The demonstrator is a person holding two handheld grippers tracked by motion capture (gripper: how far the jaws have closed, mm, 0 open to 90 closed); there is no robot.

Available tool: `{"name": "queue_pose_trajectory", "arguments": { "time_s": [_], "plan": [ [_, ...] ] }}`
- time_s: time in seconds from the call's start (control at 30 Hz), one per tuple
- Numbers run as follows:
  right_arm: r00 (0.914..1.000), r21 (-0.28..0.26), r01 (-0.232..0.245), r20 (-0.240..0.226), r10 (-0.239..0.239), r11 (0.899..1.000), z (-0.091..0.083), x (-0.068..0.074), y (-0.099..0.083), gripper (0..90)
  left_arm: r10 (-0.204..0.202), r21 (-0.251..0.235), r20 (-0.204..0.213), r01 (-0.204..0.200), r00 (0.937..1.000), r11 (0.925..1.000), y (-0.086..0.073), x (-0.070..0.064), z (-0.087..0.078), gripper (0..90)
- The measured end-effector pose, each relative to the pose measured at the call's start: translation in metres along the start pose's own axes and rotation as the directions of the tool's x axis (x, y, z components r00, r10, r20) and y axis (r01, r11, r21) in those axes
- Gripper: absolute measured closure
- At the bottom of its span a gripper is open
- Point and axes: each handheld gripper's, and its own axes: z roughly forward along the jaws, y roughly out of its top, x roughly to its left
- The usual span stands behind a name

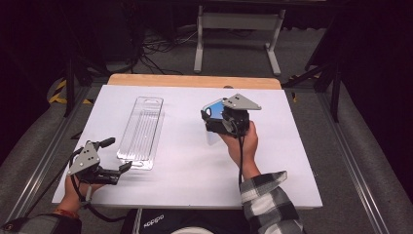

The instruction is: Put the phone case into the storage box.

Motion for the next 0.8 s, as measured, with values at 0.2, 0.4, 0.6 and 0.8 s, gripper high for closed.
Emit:
{"name": "queue_pose_trajectory", "arguments": {
  "time_s": [0.2,0.4,0.6,0.8],
  "plan": [
    [0.9996,-0.024,0.015,-0.024,-0.016,1.000,0.014,0.017,0.011,17.6,0.002,0.003,0.005,-0.002,1.0000,1.0000,0.000,0.000,0.000,5.4],
    [0.9986,-0.021,0.027,-0.045,-0.028,0.999,0.029,0.029,0.018,17.5,0.004,0.001,-0.002,-0.004,1.0000,1.0000,-0.001,-0.001,-0.002,5.4],
    [0.9971,-0.029,0.014,-0.074,-0.016,0.999,0.046,0.037,0.025,17.5,0.015,0.021,-0.001,-0.015,0.9999,0.9997,-0.003,0.000,-0.001,5.2],
    [0.9946,-0.049,0.003,-0.103,-0.008,0.999,0.061,0.045,0.040,17.5,0.005,0.017,-0.008,-0.005,1.0000,0.9998,-0.004,0.001,0.000,5.5]
  ]
}}
